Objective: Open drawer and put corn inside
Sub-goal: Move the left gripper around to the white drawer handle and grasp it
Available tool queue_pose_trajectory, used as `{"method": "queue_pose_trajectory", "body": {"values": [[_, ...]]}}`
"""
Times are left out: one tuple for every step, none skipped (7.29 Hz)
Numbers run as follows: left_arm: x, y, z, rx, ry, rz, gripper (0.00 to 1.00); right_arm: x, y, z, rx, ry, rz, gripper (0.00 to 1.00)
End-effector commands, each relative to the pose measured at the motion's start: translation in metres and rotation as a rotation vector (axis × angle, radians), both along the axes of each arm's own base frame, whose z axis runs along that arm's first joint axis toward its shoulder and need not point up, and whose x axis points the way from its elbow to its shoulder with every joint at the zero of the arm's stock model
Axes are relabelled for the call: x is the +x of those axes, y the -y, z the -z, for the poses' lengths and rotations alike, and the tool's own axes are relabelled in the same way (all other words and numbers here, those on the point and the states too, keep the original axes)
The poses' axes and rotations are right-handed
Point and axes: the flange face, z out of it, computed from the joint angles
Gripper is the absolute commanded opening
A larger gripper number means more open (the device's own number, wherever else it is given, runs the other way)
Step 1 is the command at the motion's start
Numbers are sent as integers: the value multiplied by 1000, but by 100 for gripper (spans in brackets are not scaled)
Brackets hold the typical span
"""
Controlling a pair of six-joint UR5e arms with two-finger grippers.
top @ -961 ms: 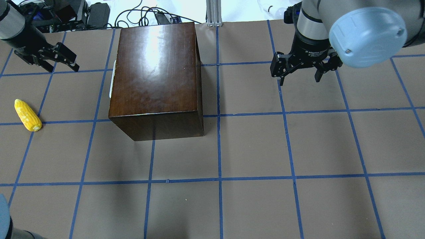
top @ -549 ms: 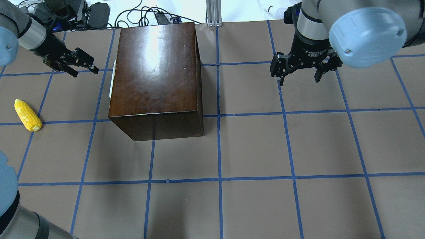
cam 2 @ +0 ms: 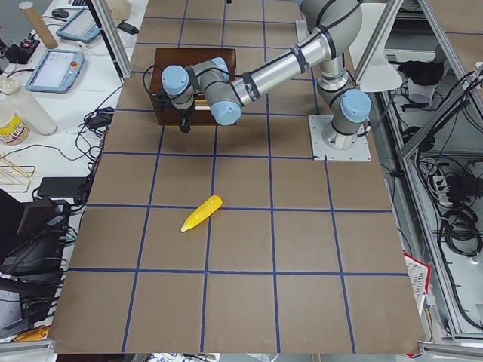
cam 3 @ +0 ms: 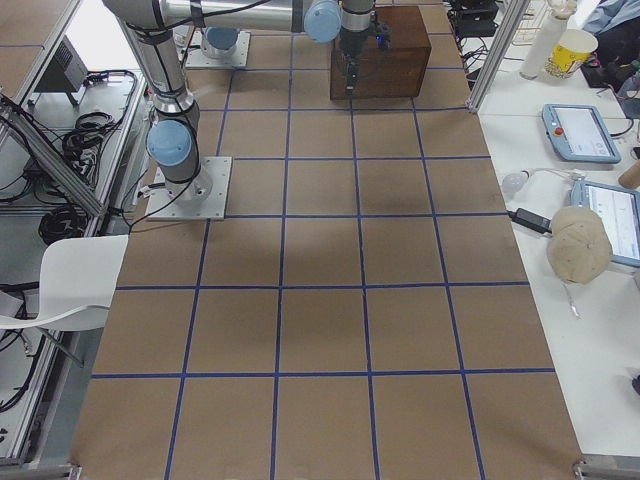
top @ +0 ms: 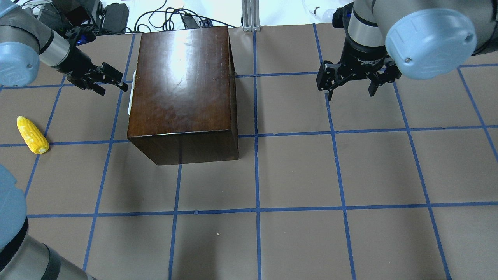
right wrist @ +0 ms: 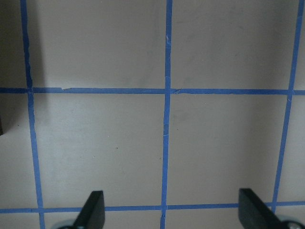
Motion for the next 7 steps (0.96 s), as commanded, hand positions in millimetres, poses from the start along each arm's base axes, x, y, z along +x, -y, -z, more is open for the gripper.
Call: {"method": "queue_pose_trajectory", "body": {"values": [[-8, 1, 0, -11, -30, 10, 100, 0, 0, 0, 2, 0, 0, 100], [-13, 0, 3, -8, -37, 17, 100, 0, 0, 0, 0, 0, 0, 100], [-20, -1, 7, 2, -41, 23, 100, 0, 0, 0, 0, 0, 0, 100], [-21, -2, 9, 5, -39, 29, 100, 0, 0, 0, 2, 0, 0, 100], [-20, -1, 13, 10, -41, 29, 100, 0, 0, 0, 2, 0, 0, 100], [-20, 0, 18, 17, -42, 32, 100, 0, 0, 0, 2, 0, 0, 100], [-19, 1, 21, 21, -41, 31, 100, 0, 0, 0, 2, 0, 0, 100]]}}
